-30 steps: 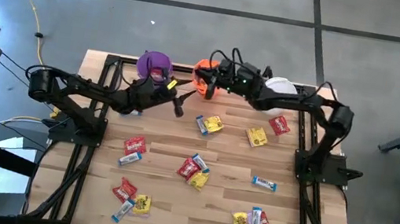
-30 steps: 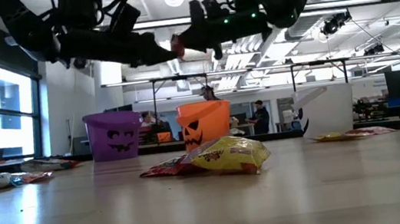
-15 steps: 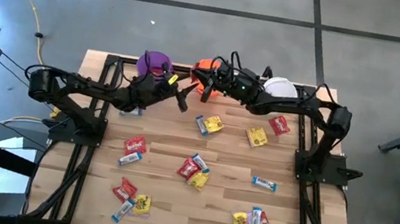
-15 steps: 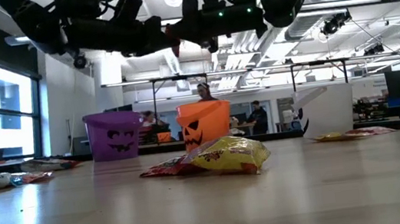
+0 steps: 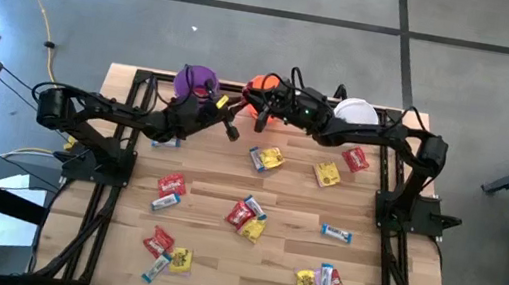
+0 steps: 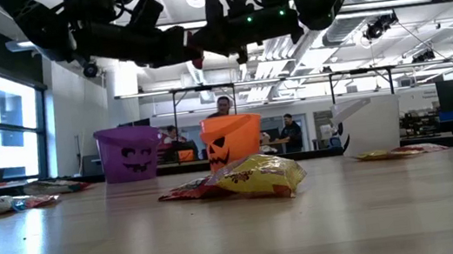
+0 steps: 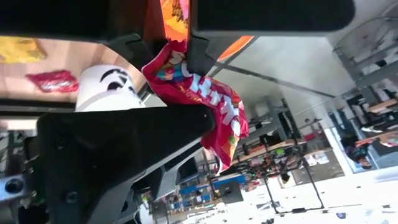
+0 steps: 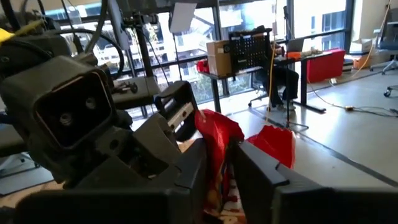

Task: Sort candy
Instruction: Put the red candy into the violet bucket

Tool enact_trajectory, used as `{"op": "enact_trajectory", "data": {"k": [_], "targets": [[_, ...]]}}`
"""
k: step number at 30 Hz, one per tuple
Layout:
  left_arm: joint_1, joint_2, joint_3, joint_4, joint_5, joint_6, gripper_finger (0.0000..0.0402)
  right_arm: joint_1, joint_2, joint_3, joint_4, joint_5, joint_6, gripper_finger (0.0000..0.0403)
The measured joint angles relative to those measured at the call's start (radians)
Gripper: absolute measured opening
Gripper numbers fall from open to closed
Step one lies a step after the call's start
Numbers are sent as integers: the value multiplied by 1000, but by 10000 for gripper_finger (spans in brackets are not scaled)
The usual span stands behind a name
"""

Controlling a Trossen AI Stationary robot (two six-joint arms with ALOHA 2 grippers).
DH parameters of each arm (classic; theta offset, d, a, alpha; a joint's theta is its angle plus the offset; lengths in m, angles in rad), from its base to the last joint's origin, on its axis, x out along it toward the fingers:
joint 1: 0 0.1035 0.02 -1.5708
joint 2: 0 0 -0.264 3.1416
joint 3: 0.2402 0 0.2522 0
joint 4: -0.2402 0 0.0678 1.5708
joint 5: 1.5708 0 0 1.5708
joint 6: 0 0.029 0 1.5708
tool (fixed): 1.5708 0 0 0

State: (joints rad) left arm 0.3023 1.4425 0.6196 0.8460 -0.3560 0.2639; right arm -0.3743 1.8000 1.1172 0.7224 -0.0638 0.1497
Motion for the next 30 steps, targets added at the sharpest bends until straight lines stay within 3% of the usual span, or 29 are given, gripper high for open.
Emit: {"op": "enact_trajectory", "data": {"k": [7,30], "targets": [[15,0,0,-36,-49,9,9,-38,-35,0,-101,-26,0,101],[70,-4,0,-175,-70,0,4,-127,-168,0,-485,-56,-151,89]]}}
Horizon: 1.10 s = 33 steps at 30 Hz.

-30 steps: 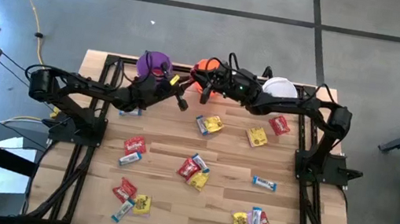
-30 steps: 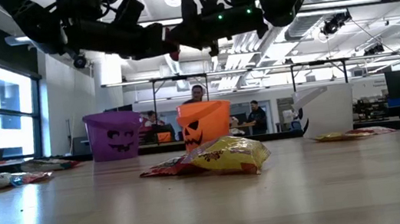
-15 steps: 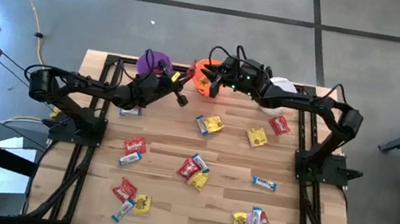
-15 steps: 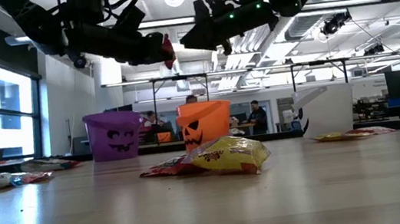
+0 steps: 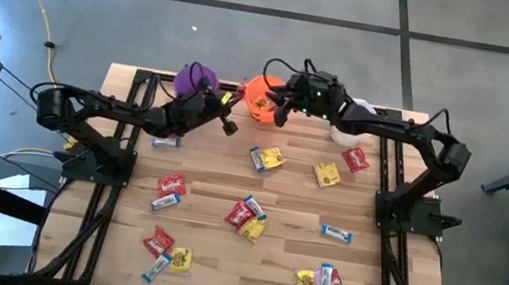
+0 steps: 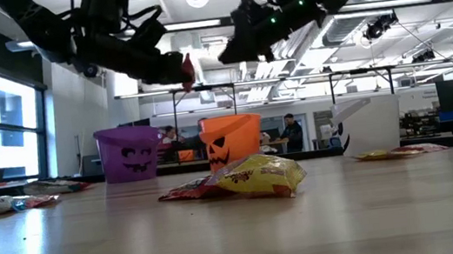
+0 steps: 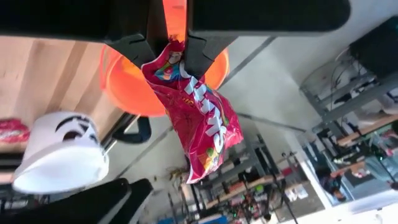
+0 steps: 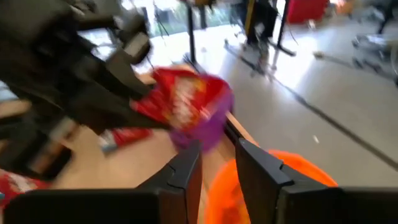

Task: Sort candy
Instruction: Put the red candy into the violet bucket

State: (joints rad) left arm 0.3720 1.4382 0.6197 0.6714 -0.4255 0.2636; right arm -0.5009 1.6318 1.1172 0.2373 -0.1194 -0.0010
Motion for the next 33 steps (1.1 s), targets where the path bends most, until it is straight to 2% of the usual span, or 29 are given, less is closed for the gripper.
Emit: {"op": "enact_trajectory", "data": {"k": [9,19,24,33], "targets": [[63,-133,0,-239,26,-49,4,-64,0,0,-171,-7,-5,6],[126,-277,0,-455,59,-80,4,-71,11,0,-285,-53,-1,2],[136,-309,0,-494,74,-80,4,-71,11,7,-347,-57,0,1],[165,-321,0,-503,111,-80,4,-70,11,115,-525,-56,-23,0]]}}
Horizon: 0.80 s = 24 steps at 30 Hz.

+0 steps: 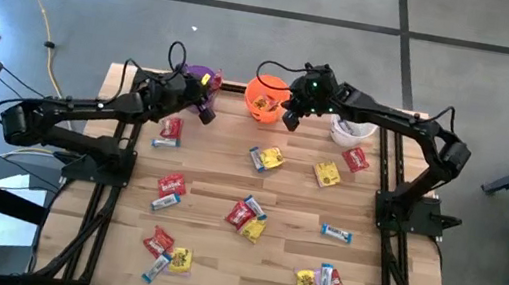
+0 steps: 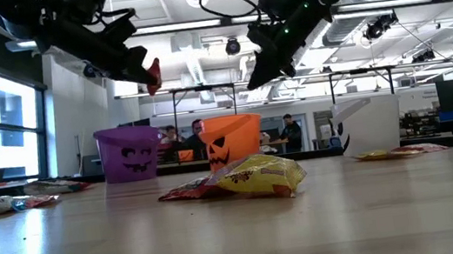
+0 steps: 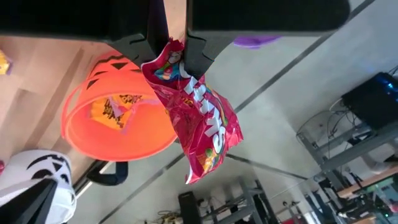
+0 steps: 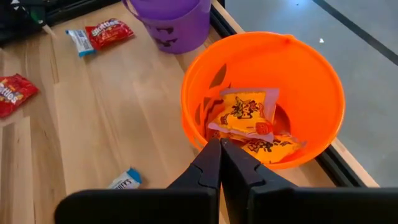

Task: Sort candy
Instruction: Put the red candy into the violet bucket

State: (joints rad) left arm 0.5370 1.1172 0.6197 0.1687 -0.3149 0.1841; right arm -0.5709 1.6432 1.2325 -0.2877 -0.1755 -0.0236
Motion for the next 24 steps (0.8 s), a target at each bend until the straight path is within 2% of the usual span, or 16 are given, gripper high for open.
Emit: {"op": "enact_trajectory", "data": {"k": [10,15,20,24], "targets": [[27,0,59,-136,48,-7,4,0,0,15,-35,-2,-2,0],[27,0,99,-218,44,-19,4,0,0,15,-44,-55,-3,0],[37,0,123,-330,-42,-123,4,0,0,15,-46,-60,-3,0],[89,1,137,-405,-39,-181,4,0,0,15,-45,-60,-9,0]]}}
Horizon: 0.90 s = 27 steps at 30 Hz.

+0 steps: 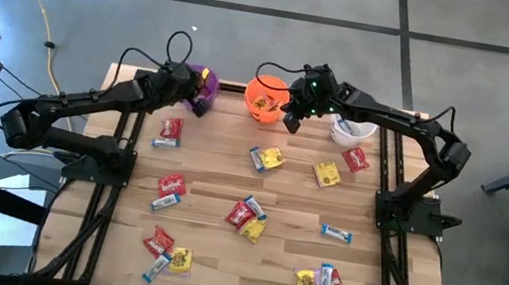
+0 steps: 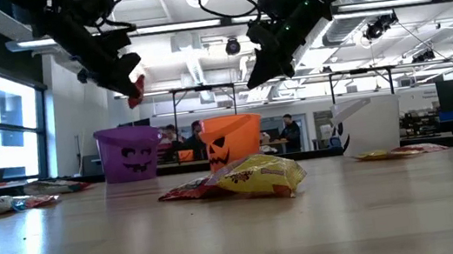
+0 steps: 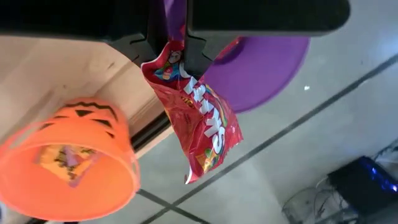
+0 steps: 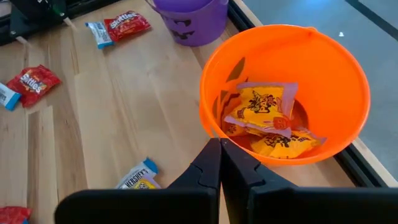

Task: Sort candy
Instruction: Put the red candy into the violet bucket

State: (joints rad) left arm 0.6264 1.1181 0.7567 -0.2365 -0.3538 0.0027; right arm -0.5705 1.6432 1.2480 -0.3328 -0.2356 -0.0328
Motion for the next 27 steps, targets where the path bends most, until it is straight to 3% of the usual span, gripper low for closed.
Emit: {"op": "enact_trajectory", "data": {"k": [10,18,27], "targets": [[169,93,2,-2,171,-10,4,2,0,0,8,0,-12,0],[237,186,2,33,188,-36,5,2,0,0,-25,1,6,0],[265,205,2,58,187,-35,45,2,0,0,-32,2,6,0]]}}
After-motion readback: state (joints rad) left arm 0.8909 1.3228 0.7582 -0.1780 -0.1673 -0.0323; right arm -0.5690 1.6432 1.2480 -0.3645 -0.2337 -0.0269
